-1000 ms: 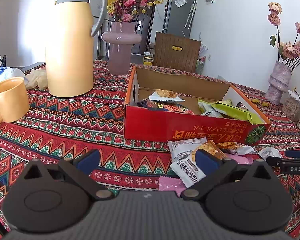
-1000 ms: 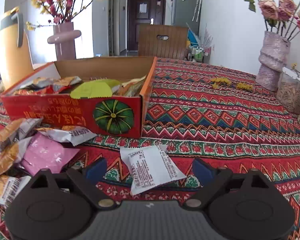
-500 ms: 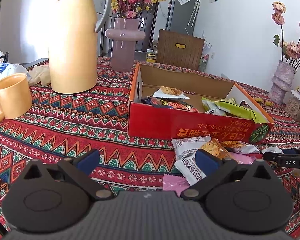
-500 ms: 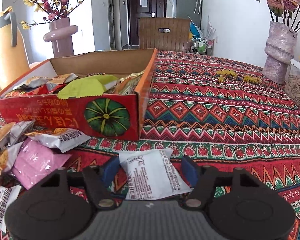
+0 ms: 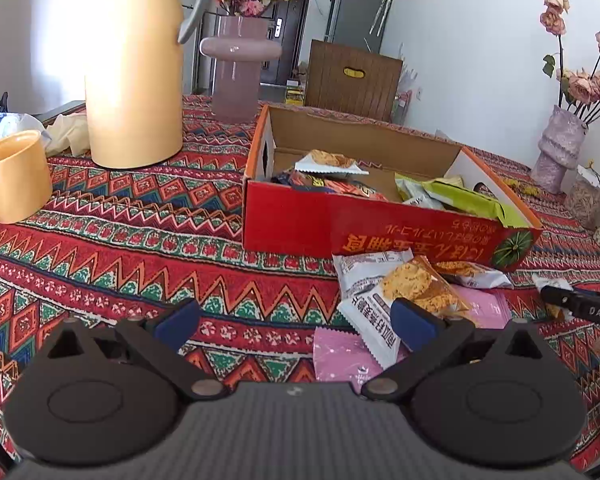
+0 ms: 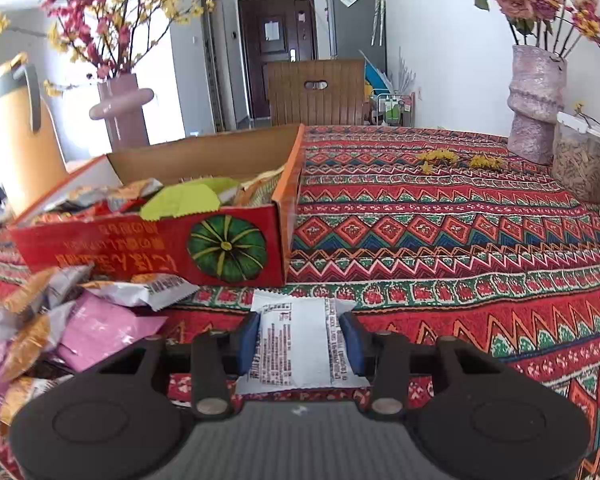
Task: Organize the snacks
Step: 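Grasp the pink packet with the left tool while the right tool holds the white packet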
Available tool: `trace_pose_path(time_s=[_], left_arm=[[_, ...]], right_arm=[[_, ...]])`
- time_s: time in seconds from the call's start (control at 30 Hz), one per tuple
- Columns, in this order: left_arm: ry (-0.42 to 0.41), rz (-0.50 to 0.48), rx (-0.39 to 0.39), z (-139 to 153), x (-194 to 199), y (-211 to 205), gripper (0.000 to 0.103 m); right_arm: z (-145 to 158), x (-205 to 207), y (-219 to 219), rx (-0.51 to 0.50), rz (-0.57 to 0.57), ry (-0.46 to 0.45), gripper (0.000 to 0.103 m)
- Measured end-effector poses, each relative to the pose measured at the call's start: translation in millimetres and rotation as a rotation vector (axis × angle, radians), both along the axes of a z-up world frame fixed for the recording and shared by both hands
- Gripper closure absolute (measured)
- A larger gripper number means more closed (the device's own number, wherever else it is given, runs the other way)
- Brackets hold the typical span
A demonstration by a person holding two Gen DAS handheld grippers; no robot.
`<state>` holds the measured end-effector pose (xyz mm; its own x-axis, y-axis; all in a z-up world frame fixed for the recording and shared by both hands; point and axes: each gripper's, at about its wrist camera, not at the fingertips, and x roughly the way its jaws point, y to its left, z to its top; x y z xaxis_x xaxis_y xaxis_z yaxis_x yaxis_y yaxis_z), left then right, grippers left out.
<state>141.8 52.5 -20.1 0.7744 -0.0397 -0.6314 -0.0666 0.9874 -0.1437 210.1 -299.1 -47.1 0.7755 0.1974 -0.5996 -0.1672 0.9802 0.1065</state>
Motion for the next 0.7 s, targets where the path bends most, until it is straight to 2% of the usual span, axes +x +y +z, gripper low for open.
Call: trace_pose_path(time_s=[0.23, 0.37, 0.7], left_arm=[[0.068, -0.065, 0.009, -14.1, -2.1, -15.9, 0.0], [0.085, -0.1, 0.022, -18.4, -5.2, -26.6, 0.0], [0.127, -0.097, 0.067, -30.8, -4.1, -43.2, 0.001]], right_arm=[[10.1, -29.8, -5.2, 0.039, -0.036, -0.067, 0.06], [10.7, -45.0, -3.4, 0.025, -0.048, -0.087, 0.06], [1.6, -68.4, -2.0, 0.082, -0.046, -0.073, 0.06]])
